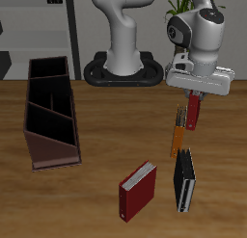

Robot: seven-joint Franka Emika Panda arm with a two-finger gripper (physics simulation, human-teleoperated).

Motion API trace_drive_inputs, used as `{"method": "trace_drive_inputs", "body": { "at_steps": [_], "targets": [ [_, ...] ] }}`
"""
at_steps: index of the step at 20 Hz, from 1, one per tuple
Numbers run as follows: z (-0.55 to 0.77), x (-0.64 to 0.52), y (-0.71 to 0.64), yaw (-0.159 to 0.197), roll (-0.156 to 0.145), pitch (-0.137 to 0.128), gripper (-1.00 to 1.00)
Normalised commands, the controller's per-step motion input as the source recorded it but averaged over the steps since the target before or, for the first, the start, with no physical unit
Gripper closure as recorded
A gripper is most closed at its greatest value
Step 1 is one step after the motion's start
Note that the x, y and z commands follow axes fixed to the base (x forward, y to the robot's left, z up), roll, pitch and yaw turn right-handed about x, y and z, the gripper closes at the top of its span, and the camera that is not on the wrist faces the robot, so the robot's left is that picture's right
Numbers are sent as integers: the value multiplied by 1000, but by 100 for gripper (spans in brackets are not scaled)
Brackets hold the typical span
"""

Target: Place the left red book into the right desk caddy's left compartment and place the striped book into the right desk caddy's right compartment

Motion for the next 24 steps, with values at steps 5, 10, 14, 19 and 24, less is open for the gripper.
{"method": "trace_drive_inputs", "body": {
  "at_steps": [5, 10, 14, 19, 24],
  "targets": [
    [352, -15, -289, 32, 7, -5, 100],
    [324, -20, -288, 26, 18, 15, 100],
    [262, -139, -248, 3, 83, 99, 100],
    [253, -151, -198, 51, 15, -27, 100],
    [323, -49, -294, 31, -37, -47, 100]
  ]
}}
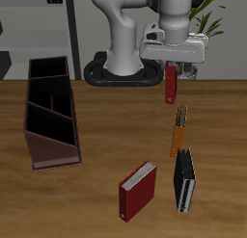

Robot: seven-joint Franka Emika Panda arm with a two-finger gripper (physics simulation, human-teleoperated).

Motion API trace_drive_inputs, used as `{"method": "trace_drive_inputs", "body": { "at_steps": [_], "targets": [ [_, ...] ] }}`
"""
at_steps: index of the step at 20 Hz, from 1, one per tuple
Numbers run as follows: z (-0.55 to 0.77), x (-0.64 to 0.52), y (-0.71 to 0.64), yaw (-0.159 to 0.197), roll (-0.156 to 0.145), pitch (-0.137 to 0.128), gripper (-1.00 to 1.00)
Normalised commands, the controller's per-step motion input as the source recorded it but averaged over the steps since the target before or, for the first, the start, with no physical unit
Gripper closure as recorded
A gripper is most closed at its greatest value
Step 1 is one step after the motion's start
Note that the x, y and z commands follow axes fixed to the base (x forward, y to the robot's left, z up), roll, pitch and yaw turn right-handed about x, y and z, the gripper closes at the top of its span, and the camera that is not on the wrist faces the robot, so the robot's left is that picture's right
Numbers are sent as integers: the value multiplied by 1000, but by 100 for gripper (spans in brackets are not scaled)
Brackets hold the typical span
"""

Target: Place the left red book into the right desk caddy's left compartment and place the striped book into the right desk caddy's right compartment

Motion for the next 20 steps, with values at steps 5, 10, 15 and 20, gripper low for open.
{"method": "trace_drive_inputs", "body": {
  "at_steps": [5, 10, 15, 20],
  "targets": [
    [440, 115, -518, 9, -77, -45, 100],
    [465, 292, -649, 28, -102, -27, 100],
    [372, 229, -517, 18, -46, 2, 100],
    [442, 184, -456, 21, 43, 52, 100]
  ]
}}
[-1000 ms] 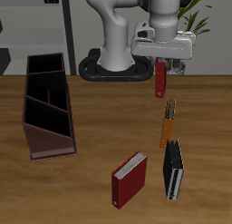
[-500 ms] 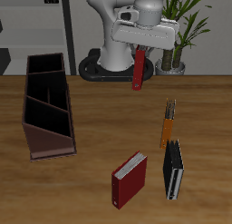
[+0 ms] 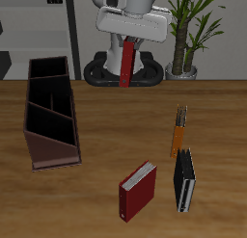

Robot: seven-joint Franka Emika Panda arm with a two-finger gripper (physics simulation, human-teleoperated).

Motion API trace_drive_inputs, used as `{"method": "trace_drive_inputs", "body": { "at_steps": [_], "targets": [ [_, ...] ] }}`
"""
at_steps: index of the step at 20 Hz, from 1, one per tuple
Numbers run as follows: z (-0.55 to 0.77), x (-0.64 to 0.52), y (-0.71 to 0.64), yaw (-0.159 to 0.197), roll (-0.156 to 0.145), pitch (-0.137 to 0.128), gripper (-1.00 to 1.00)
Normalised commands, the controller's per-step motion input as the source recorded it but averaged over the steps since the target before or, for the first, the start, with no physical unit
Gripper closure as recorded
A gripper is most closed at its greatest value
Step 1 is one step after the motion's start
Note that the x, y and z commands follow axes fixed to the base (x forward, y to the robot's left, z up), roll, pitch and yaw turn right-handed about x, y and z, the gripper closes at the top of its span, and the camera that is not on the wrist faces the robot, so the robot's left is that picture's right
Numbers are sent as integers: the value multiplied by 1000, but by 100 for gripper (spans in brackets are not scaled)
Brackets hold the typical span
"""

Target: Place the left red book into the right desk caddy's left compartment and place the striped book into the right desk caddy's right compartment

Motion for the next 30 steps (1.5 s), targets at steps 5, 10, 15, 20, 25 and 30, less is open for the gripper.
{"method": "trace_drive_inputs", "body": {
  "at_steps": [5, 10, 15, 20, 25, 30],
  "targets": [
    [406, 93, -326, 13, 28, 37, 100],
    [275, 124, -269, 36, 47, 49, 100],
    [301, 135, -213, 106, 167, 91, 100],
    [241, 137, -319, 82, -37, -28, 100],
    [41, 189, -370, -24, -15, 18, 100],
    [-2, 205, -371, 23, -19, -6, 100]
  ]
}}
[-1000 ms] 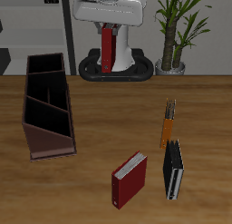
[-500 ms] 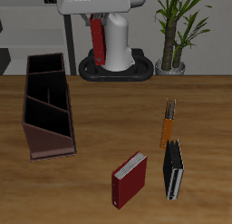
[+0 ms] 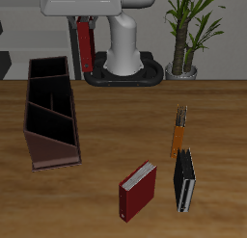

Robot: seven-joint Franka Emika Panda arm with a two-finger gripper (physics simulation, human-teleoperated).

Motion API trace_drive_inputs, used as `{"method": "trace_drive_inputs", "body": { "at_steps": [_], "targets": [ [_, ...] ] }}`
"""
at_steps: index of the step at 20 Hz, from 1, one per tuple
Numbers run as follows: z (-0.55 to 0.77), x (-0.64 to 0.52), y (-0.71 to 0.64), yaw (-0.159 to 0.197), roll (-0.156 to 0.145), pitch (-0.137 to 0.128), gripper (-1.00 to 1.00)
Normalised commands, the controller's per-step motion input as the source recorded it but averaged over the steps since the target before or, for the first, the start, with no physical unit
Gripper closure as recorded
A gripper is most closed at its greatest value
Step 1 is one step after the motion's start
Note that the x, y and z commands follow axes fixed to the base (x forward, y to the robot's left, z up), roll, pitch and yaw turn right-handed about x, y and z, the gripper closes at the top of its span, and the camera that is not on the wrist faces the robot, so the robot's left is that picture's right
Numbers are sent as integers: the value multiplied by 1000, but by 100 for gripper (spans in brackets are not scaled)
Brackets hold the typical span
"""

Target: Place the left red book into the right desk caddy's left compartment and place the striped book into the right desk caddy's right compartment

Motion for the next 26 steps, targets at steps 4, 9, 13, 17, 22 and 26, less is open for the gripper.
{"method": "trace_drive_inputs", "body": {
  "at_steps": [4, 9, 13, 17, 22, 26],
  "targets": [
    [-26, 179, -371, 17, -45, 12, 100],
    [3, 172, -372, 11, -37, -8, 100],
    [-23, 86, -127, 51, -26, -20, 100],
    [-36, 208, -194, -4, -55, -26, 100],
    [19, 148, -81, -3, 13, -8, 100],
    [-139, 180, -1, -26, 5, 18, 100]
  ]
}}
